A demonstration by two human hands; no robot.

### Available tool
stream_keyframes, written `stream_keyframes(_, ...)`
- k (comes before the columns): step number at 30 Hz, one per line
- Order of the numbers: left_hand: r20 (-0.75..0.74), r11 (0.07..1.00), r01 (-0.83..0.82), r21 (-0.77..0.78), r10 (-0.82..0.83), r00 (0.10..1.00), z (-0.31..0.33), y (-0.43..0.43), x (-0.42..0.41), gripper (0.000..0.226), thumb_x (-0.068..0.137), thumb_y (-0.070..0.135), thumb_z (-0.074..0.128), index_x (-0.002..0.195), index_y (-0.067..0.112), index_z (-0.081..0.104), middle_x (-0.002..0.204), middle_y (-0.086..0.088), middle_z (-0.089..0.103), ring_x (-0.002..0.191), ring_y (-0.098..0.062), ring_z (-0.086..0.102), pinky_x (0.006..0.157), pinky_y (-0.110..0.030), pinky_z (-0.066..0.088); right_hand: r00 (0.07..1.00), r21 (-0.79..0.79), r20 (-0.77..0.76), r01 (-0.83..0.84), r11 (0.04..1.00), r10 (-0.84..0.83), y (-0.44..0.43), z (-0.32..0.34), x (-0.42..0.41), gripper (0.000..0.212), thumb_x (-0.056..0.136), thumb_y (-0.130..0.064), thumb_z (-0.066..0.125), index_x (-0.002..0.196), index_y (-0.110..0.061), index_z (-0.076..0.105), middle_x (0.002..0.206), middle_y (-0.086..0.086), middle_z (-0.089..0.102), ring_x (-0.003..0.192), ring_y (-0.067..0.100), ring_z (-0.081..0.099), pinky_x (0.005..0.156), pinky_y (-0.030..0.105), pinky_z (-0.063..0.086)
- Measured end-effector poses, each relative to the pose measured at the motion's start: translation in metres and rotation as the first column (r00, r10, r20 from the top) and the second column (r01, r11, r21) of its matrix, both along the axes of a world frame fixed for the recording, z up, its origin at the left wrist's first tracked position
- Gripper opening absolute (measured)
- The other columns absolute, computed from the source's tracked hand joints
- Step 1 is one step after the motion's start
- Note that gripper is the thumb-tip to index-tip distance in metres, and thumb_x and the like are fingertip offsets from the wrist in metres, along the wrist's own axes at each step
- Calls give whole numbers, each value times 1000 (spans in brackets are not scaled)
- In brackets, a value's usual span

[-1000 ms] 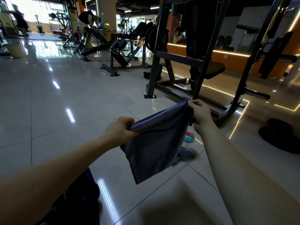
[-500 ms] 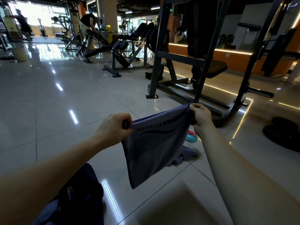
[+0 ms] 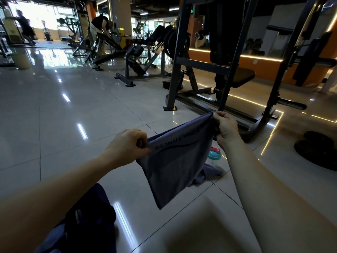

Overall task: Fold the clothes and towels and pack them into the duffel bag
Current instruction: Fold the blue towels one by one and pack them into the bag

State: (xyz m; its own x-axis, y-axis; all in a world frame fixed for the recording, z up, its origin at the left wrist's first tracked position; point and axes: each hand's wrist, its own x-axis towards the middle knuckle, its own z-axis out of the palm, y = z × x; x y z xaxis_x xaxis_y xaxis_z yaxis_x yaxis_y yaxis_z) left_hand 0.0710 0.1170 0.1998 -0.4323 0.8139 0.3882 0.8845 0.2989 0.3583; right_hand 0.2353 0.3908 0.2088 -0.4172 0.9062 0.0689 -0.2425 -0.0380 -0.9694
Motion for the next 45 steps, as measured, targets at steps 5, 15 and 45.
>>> stream_keyframes(5,22,994,-11,-106,13,1000,-3,2,1,31,82,37,79,63,23,59,73,8,56,71,-8,52,60,-24,37,999,-10,-31,25,1000,-25,0,3,0,12,98,-16,60,90,-22,66,92,2,62,91,22,57,89,43,50)
stream_keyframes(15,202,1000,-30,2,29,979,3,0,4,28,73,35,88,64,24,63,68,0,62,69,-21,59,62,-39,48,997,-18,-53,63,998,-64,8,-4,8,8,99,-13,59,97,-16,66,93,4,62,88,20,59,77,33,51)
stream_keyframes(45,267,854,-390,346,309,913,12,-17,-52,26,95,5,52,113,15,67,97,-4,70,87,-24,65,78,-37,54,725,-97,134,-669,737,676,-21,20,26,19,96,-12,55,111,-5,65,99,7,70,91,19,69,75,30,58)
